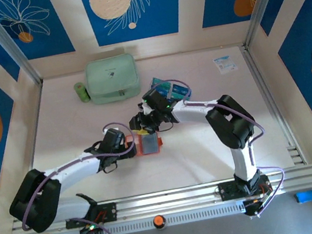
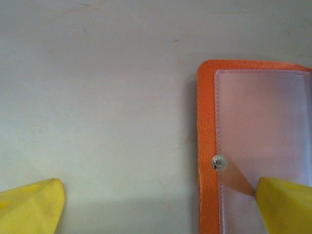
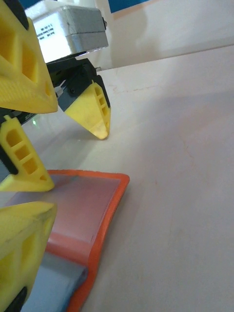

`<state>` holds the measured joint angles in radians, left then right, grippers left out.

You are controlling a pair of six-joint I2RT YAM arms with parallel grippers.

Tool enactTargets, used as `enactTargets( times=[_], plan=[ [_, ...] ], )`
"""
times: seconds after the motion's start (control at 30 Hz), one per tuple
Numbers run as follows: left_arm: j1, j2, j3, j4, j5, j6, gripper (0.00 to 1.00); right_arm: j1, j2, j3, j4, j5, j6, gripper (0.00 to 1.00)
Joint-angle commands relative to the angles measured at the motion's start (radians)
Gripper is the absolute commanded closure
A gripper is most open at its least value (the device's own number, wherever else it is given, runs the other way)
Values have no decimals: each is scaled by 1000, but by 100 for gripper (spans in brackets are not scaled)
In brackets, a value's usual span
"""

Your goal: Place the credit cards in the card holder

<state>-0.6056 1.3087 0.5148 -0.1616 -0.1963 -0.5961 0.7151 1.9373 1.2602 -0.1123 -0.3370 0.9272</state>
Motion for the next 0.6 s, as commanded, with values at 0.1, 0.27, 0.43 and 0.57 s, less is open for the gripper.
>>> enactTargets(
  times=[0.1,0.27,0.43,0.57],
  plan=[
    [11,17,7,1,-18,1,0,-74,-137,57,-313,231,-265,50],
    [10,20,8,5,-16,13,0,-142,-154,174,-537,474,-502,51],
    [10,22,11,8,-12,16,0,-193,-110,242,-634,615,-681,55],
    [10,25,13,13,-9,20,0,-200,-68,269,-662,666,-759,62]
  ],
)
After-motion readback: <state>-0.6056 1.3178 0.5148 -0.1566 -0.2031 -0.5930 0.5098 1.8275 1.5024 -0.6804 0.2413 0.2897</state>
